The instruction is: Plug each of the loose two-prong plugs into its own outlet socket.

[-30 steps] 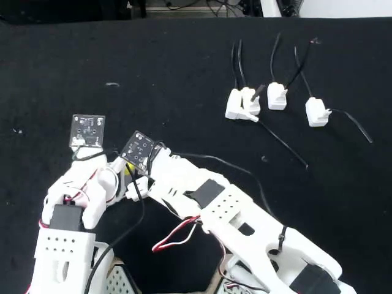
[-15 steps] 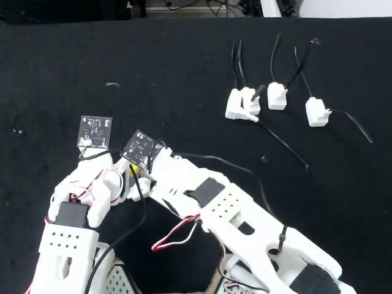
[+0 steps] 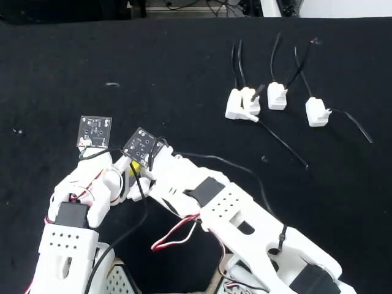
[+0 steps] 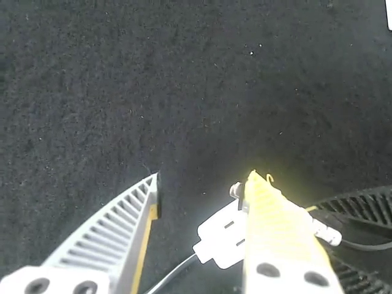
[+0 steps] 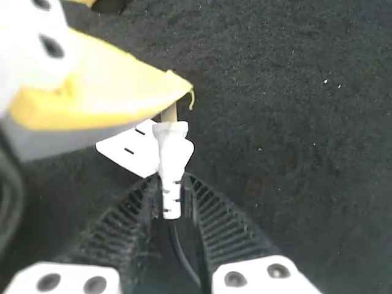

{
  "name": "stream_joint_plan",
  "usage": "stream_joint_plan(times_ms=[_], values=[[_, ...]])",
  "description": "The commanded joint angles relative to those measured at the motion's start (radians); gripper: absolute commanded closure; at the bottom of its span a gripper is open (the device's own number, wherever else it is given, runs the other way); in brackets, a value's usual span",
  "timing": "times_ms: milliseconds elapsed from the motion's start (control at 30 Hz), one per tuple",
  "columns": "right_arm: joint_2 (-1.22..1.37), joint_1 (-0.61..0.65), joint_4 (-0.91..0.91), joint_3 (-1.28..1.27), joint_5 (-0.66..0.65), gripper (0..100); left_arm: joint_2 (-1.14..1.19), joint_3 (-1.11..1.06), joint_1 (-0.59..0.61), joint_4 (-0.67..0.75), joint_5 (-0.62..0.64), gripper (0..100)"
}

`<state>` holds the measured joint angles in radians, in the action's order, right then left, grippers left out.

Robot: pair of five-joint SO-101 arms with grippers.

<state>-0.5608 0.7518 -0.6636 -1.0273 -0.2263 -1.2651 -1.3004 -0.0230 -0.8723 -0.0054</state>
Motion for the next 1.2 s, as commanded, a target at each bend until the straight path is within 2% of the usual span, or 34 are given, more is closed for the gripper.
stream_joint_plan(times_ms=[0, 700, 1033, 1167], values=[[-0.041, 0.017, 0.002, 0.097, 0.011, 98.8, 0.002, 0.012, -0.012, 0.009, -0.003, 77], [-0.05, 0.009, 0.017, 0.117, 0.046, 98.8, 0.0, -0.007, -0.012, 0.009, -0.003, 77], [-0.349, 0.011, 0.038, -0.03, 0.044, 98.8, 0.0, -0.007, -0.012, 0.009, -0.003, 77], [-0.364, 0.009, 0.041, -0.058, 0.041, 98.8, -0.006, -0.007, -0.012, 0.009, -0.003, 77]])
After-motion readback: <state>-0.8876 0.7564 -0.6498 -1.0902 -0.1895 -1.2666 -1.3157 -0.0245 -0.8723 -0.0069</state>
